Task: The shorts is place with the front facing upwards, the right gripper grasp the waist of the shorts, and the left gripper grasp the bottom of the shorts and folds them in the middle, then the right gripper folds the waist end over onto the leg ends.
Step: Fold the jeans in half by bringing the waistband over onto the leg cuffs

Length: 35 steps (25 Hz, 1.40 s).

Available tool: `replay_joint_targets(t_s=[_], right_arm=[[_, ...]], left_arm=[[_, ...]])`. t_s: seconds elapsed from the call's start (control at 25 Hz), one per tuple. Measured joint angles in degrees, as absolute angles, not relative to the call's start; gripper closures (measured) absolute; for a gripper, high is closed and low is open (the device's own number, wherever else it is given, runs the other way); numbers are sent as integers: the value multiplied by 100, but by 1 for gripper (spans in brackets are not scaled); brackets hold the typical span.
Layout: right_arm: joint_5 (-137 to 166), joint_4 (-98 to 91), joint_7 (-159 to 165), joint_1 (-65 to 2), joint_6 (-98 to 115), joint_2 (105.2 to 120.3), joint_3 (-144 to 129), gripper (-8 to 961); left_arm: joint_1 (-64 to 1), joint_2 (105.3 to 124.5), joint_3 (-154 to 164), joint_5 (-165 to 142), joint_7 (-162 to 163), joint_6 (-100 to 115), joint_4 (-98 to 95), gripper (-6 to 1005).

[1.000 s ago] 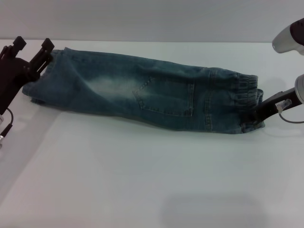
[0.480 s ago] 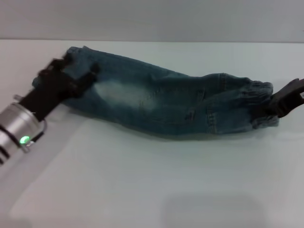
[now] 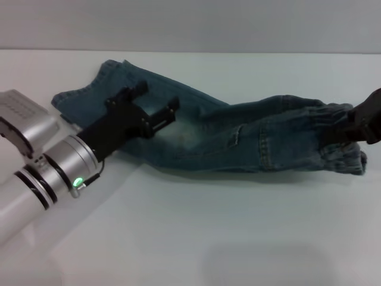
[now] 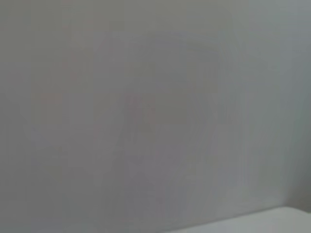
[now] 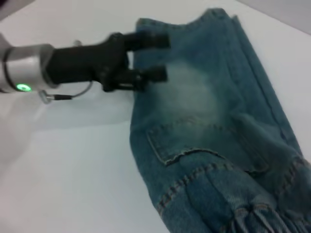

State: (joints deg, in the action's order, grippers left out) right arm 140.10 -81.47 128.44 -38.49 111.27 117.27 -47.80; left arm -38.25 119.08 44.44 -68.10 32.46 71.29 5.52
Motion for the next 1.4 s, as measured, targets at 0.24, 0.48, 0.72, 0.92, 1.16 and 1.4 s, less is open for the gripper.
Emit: replay_joint_targets(t_s=[0.24,0.48,0.72,0.92,1.16,1.4], right_arm=[[13930,-8523,12898,-3956,11536,11703,-4573,908],[13531,-8573,12908,-4001,11630,11666,-4477,908],[13186,-8577,13001,-4106,11818,11608,-4364,909],[13070,-8555,13080,-4237,11940,11556,-4248,910],[13018,-8399,13113,-4315,11909,11556,-4244,911],[12965,-8108,13113,-4437,11889,11529,-4245,911]], left_arm=[[-3879,11908,4447,-6919,3159,6964,816,156],[-3862,11909,4393,-7497,3156,6877,930,156],[-3812,11911,4384,-7564,3125,6828,1083,156],[-3800,11916,4381,-7710,3016,6809,1243,156],[-3831,11918,3790,-8664,3014,6809,1445,156],[-3788,11918,2981,-9774,3014,6807,1598,156]])
